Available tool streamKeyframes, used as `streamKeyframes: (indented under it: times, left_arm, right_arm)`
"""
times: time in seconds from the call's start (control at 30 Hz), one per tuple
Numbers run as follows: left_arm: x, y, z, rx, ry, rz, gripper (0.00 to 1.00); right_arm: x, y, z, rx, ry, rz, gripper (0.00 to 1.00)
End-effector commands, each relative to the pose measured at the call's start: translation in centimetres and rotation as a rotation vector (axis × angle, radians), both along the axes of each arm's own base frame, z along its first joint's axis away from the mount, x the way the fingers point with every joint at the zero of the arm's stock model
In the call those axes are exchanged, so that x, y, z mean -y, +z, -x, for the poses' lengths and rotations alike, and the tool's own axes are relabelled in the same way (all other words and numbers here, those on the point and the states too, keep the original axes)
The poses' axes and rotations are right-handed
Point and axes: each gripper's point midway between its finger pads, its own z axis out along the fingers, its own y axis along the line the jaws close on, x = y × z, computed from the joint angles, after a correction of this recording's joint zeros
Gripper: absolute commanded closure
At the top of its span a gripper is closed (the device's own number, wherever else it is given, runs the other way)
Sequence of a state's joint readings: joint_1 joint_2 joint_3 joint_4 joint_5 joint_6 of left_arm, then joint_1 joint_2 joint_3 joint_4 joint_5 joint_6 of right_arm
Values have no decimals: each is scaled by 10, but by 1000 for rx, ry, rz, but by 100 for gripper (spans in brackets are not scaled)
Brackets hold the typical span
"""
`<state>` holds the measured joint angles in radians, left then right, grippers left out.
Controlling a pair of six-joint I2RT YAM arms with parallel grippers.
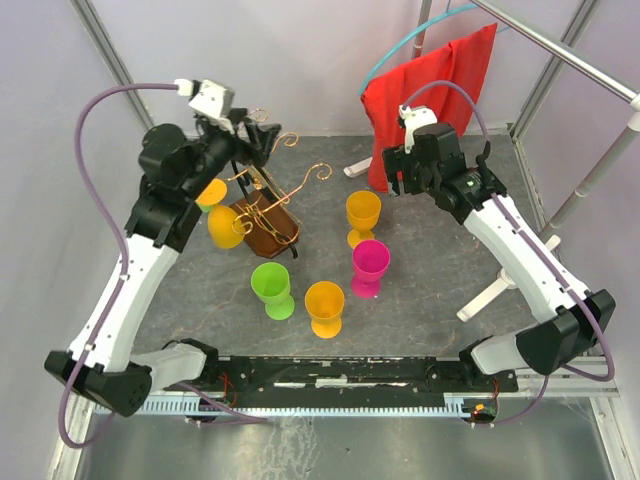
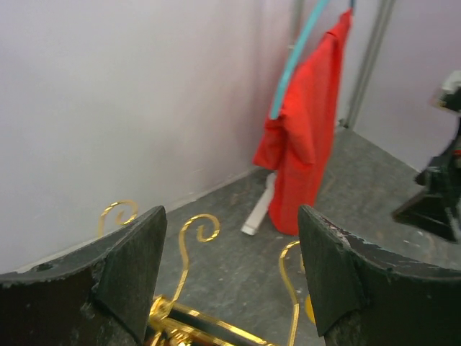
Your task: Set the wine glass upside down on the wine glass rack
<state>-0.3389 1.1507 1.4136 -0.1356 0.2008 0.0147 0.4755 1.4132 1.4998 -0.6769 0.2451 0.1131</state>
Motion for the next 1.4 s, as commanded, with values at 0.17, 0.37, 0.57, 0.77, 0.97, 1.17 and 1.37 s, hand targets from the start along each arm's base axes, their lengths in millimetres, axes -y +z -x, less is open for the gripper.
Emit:
streamKeyframes:
  times: [0.17,0.37,0.57,0.77,0.97,1.17,1.37]
  left_arm:
    - [86,-1,26,30,-184,-115,19]
    - [127,-30,40,-41,-271,-160,20]
    - [167,-57,49,-87,-300,-262,19]
    - [197,-84,62,-154,-362,-339,20]
    - [214,-126,85,-251,-443,-436,20]
    - [210,-172,106,-359,-483,-527,20]
    - [204,-211,106,-449,-444,-609,21]
  right_arm:
    - [3,8,4,-11,-14,-14,13]
    - [4,-5,6,-54,-18,-30,12]
    - [15,-22,4,-120,-56,-61,12]
    - [41,-31,4,-157,-110,-109,12]
    - [69,-40,12,-193,-168,-123,12]
    - [89,-45,18,-208,-208,-134,11]
    - [91,-45,20,-211,-208,-147,12]
